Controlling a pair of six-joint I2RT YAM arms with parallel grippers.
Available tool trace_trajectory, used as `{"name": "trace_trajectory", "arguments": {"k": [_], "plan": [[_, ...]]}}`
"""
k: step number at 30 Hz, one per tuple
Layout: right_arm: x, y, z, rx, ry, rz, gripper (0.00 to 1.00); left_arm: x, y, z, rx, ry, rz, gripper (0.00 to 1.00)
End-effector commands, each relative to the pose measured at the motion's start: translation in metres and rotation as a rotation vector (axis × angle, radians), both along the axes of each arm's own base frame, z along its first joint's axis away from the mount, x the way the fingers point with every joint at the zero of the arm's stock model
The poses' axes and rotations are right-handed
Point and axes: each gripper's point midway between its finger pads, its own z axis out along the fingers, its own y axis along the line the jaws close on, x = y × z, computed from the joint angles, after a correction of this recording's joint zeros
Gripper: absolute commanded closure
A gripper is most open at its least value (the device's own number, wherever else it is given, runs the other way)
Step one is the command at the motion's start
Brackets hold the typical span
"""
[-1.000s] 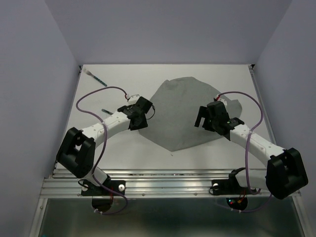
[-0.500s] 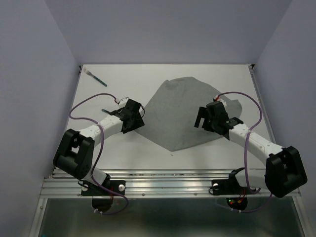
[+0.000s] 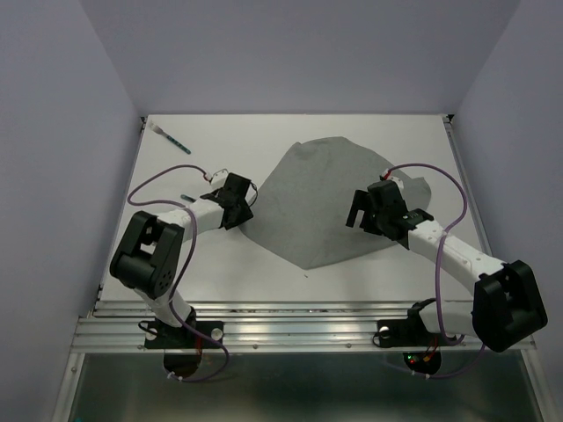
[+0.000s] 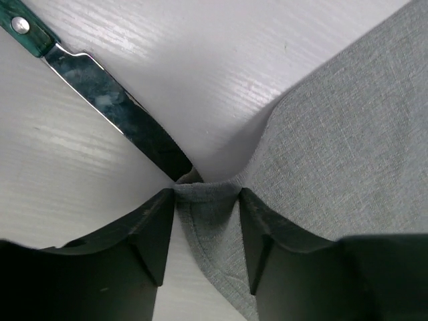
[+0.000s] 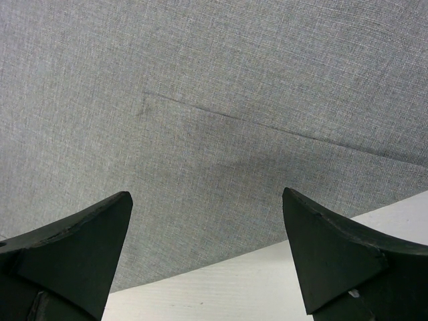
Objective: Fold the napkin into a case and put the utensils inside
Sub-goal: Pick up the crumpled napkin from the center of the board.
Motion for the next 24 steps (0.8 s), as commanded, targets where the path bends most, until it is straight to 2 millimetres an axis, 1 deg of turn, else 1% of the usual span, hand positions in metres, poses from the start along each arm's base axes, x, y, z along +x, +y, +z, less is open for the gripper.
{"name": "trace_trajectory", "arguments": {"k": [1, 2, 3, 6, 7, 9, 10, 13, 14, 15, 16, 19, 21, 23, 24], "plan": [[0.003, 0.003, 0.008, 0.026, -0.026, -0.007, 0.01, -0.012, 0.004, -0.025, 0.035, 0.084, 0.01, 0.51], [0.003, 0.003, 0.008, 0.025, -0.025, -0.008, 0.01, -0.012, 0.004, -0.026, 0.036, 0.086, 0.008, 0.54], [0.004, 0.003, 0.009, 0.025, -0.028, -0.007, 0.01, -0.012, 0.003, -0.024, 0.036, 0.084, 0.009, 0.59], [0.004, 0.002, 0.009, 0.02, -0.03, -0.01, 0.01, -0.015, 0.003, -0.021, 0.041, 0.084, 0.006, 0.67], [0.004, 0.001, 0.009, 0.016, -0.031, -0.011, 0.01, -0.017, 0.003, -0.018, 0.044, 0.082, 0.003, 0.73], [0.004, 0.001, 0.008, 0.012, -0.028, -0.013, 0.01, -0.018, 0.001, -0.011, 0.041, 0.073, 0.003, 0.78], [0.004, 0.0, 0.007, 0.011, -0.027, -0.014, 0.01, -0.021, 0.001, -0.009, 0.045, 0.078, 0.001, 0.84], [0.004, 0.0, 0.005, 0.009, -0.019, -0.016, 0.01, -0.027, -0.003, 0.001, 0.058, 0.072, -0.011, 0.87], [0.005, 0.0, 0.004, 0.005, -0.019, -0.019, 0.01, -0.028, -0.005, 0.005, 0.065, 0.064, -0.014, 0.91], [0.005, 0.0, 0.004, 0.006, -0.017, -0.021, 0.01, -0.029, -0.006, 0.008, 0.069, 0.063, -0.016, 0.92], [0.005, 0.0, 0.004, 0.006, -0.017, -0.021, 0.01, -0.031, -0.007, 0.013, 0.07, 0.059, -0.021, 0.98], [0.005, -0.002, 0.005, 0.0, -0.016, -0.036, 0.0, -0.036, -0.01, 0.024, 0.064, 0.05, -0.035, 1.0], [0.006, -0.009, 0.005, 0.018, -0.01, -0.059, 0.0, -0.039, -0.015, 0.031, 0.049, 0.04, -0.052, 1.0], [0.005, -0.02, 0.003, 0.067, 0.008, -0.097, 0.0, -0.043, -0.017, 0.035, 0.036, 0.044, -0.061, 1.0], [0.006, -0.041, -0.002, 0.075, 0.02, -0.159, 0.0, -0.042, -0.018, 0.041, 0.024, 0.029, -0.065, 1.0]]}}
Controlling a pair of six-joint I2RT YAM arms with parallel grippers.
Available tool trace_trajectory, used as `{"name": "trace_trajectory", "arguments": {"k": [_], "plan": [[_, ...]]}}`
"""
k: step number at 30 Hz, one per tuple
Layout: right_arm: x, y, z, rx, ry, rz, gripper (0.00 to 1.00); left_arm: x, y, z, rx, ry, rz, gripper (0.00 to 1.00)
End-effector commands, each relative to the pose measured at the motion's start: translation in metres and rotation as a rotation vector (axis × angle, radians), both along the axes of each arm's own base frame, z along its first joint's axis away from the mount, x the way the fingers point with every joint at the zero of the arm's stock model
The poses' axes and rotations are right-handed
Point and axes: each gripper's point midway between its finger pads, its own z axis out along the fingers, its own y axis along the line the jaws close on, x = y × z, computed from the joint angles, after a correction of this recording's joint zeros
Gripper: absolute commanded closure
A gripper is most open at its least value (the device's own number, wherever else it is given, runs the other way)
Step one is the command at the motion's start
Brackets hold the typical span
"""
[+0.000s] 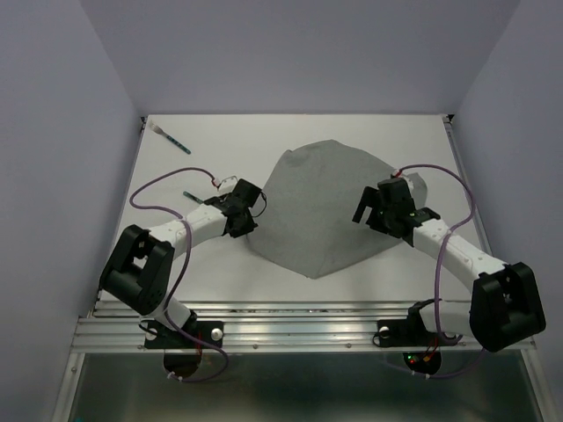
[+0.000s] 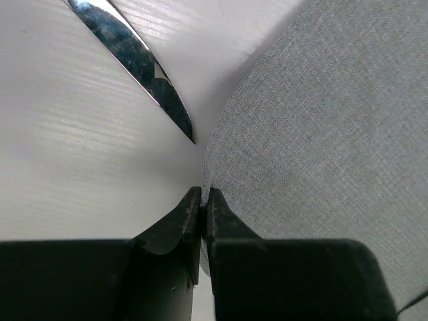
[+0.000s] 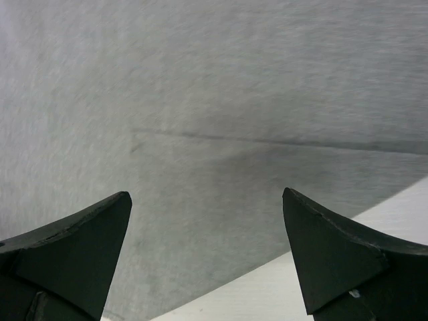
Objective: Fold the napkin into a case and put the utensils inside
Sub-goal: Pick up the crumpled napkin from the center of the board.
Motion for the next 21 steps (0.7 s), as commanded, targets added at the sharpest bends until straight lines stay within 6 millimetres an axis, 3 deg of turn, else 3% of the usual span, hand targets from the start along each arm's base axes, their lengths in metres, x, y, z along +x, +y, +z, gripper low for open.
{"name": "trace_trajectory", "arguments": {"k": [1, 5, 8, 9, 14, 17, 21], "plan": [[0.004, -0.042, -0.002, 0.063, 0.013, -0.14, 0.0, -0.002, -0.001, 0.03, -0.027, -0.046, -0.002, 1.0], [0.004, -0.07, 0.0, 0.004, 0.043, -0.201, 0.07, -0.002, -0.004, 0.039, -0.048, -0.066, -0.028, 1.0], [0.006, -0.074, 0.0, -0.068, 0.088, -0.157, 0.24, -0.002, -0.007, 0.039, -0.055, -0.063, -0.049, 1.0], [0.008, -0.07, 0.001, -0.088, 0.087, -0.127, 0.25, -0.002, -0.007, 0.038, -0.053, -0.058, -0.053, 1.0], [0.016, -0.011, 0.011, -0.176, 0.075, 0.038, 0.23, -0.002, -0.011, 0.031, -0.058, -0.045, -0.067, 1.0], [0.024, 0.013, -0.001, -0.186, 0.097, 0.063, 0.23, -0.001, -0.012, 0.026, -0.055, -0.033, -0.063, 1.0], [0.032, 0.03, -0.021, -0.229, 0.132, 0.079, 0.26, -0.004, -0.014, 0.023, -0.061, -0.02, -0.061, 1.0]]}}
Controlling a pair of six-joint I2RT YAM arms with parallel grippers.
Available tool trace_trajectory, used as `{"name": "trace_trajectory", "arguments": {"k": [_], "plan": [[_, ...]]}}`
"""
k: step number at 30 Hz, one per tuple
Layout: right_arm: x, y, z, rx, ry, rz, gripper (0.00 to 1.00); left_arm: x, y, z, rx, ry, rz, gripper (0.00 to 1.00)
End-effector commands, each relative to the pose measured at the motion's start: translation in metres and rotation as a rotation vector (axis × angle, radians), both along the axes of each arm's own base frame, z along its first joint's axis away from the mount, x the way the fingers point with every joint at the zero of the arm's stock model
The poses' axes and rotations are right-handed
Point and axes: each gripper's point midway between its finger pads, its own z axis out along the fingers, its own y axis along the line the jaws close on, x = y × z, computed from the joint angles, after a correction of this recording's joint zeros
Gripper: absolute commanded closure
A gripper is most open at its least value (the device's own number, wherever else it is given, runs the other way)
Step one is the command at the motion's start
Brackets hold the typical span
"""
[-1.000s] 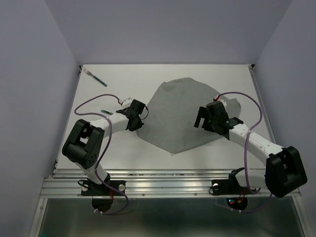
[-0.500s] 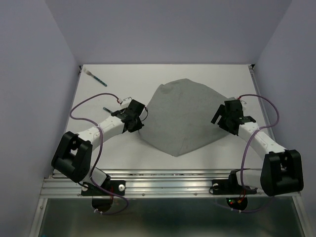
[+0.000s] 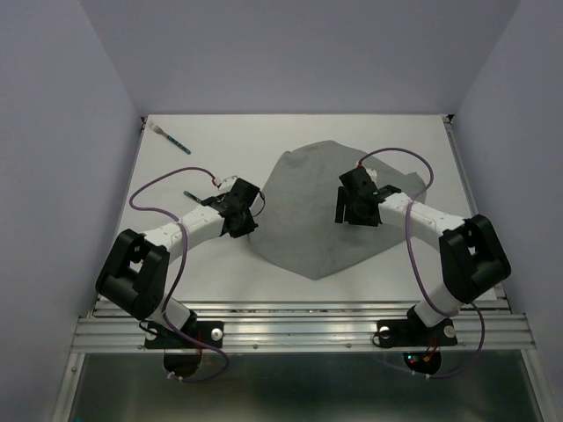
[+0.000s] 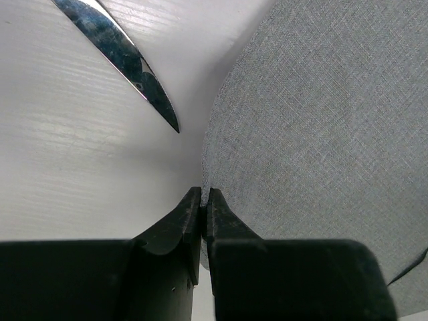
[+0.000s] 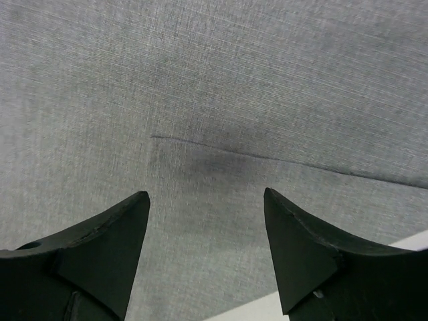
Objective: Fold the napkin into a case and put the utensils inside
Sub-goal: Pick up the crumpled napkin from the center of the board.
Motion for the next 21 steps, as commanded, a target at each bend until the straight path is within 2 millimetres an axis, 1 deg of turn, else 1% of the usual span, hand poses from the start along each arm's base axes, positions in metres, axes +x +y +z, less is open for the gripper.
{"name": "trace_trajectory", "arguments": {"k": [1, 2, 3, 4, 5, 9, 10, 13, 15, 19, 20, 21], "plan": [[0.017, 0.011, -0.006, -0.054, -0.008, -0.035, 0.27, 0.004, -0.006, 0.006, -0.014, -0.016, -0.01, 1.0], [0.019, 0.012, -0.009, -0.058, -0.004, -0.038, 0.3, 0.004, -0.005, 0.006, -0.013, -0.017, -0.008, 1.0], [0.019, 0.017, -0.015, -0.062, 0.008, -0.029, 0.31, 0.003, -0.004, 0.006, -0.011, -0.018, -0.007, 1.0], [0.023, 0.02, -0.014, -0.051, -0.002, -0.031, 0.33, 0.002, -0.004, 0.005, -0.011, -0.017, -0.005, 1.0], [0.024, 0.023, -0.019, -0.047, 0.01, -0.026, 0.37, 0.002, -0.003, 0.005, -0.008, -0.019, -0.005, 1.0], [0.028, 0.028, -0.024, -0.031, 0.015, -0.028, 0.38, -0.001, -0.001, 0.003, -0.005, -0.013, -0.005, 1.0], [0.029, 0.033, -0.024, -0.024, 0.01, -0.019, 0.38, -0.002, -0.001, 0.002, -0.007, -0.011, -0.005, 1.0], [0.03, 0.036, -0.026, -0.014, 0.011, -0.026, 0.39, -0.003, -0.001, 0.0, -0.011, -0.007, -0.004, 1.0], [0.032, 0.037, -0.026, -0.008, 0.008, -0.032, 0.41, -0.005, -0.002, 0.0, -0.013, -0.007, -0.007, 1.0], [0.033, 0.049, -0.025, 0.015, -0.001, -0.02, 0.42, -0.004, -0.002, -0.001, -0.014, -0.005, -0.008, 1.0], [0.034, 0.049, -0.026, 0.013, -0.002, -0.025, 0.44, -0.004, -0.003, 0.0, -0.015, -0.008, -0.011, 1.0], [0.034, 0.048, -0.032, -0.001, 0.008, -0.03, 0.47, -0.005, -0.002, -0.001, -0.013, -0.004, -0.008, 1.0]]}}
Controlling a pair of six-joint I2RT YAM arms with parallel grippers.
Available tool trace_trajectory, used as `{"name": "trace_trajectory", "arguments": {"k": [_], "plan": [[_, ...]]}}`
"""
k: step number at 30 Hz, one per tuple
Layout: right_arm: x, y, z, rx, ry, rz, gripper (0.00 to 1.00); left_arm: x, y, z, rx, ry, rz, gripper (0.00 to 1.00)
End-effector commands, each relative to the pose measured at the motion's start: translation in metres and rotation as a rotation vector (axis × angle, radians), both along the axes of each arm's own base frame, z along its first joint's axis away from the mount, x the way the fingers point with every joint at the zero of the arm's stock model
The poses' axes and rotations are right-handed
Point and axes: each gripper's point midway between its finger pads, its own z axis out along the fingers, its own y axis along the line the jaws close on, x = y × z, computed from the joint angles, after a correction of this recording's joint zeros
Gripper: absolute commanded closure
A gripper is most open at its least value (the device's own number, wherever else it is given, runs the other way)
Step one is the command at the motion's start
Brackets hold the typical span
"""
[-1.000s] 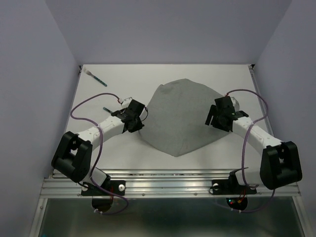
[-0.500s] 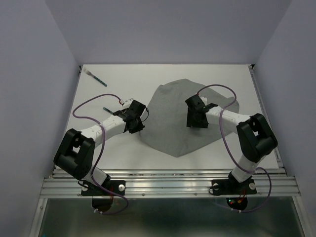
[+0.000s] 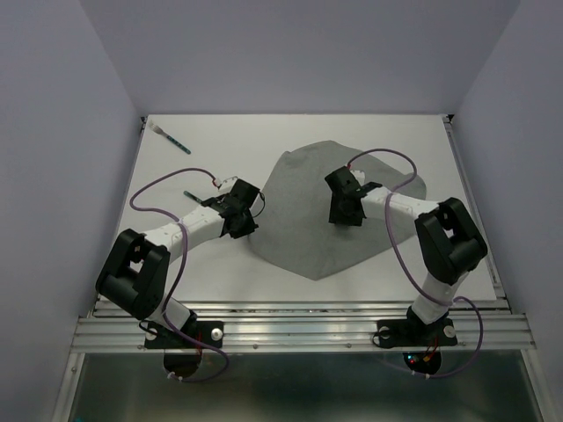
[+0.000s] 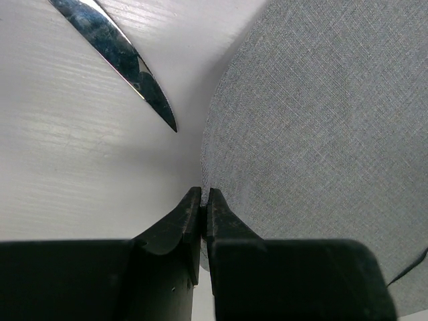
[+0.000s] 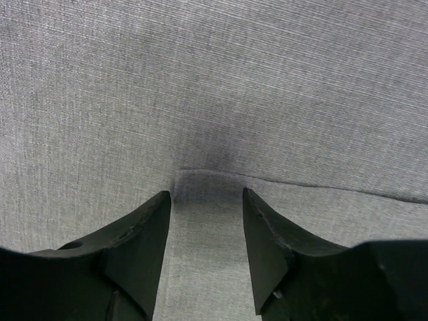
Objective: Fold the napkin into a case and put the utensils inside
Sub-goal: Pick up the crumpled napkin from the center of the board.
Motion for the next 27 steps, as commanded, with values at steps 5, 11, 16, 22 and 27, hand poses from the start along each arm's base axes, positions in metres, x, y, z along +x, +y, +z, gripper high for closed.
{"name": "trace_trajectory", "arguments": {"k": [5, 11, 16, 22, 27], "plan": [[0.018, 0.01, -0.006, -0.005, -0.039, -0.053, 0.67, -0.004, -0.001, 0.005, -0.012, -0.015, -0.008, 1.0], [0.015, 0.002, 0.003, -0.012, -0.071, -0.084, 0.84, -0.005, 0.0, 0.006, -0.011, -0.017, -0.01, 1.0], [0.012, -0.006, 0.023, -0.001, -0.13, -0.114, 0.74, -0.005, 0.001, 0.005, -0.008, -0.015, -0.008, 1.0], [0.0, -0.015, 0.022, -0.004, -0.133, -0.133, 0.75, -0.006, 0.0, 0.003, -0.008, -0.01, -0.008, 1.0], [-0.003, -0.011, 0.018, 0.026, -0.124, -0.124, 0.94, -0.006, -0.001, 0.004, -0.015, -0.009, -0.011, 1.0]]}}
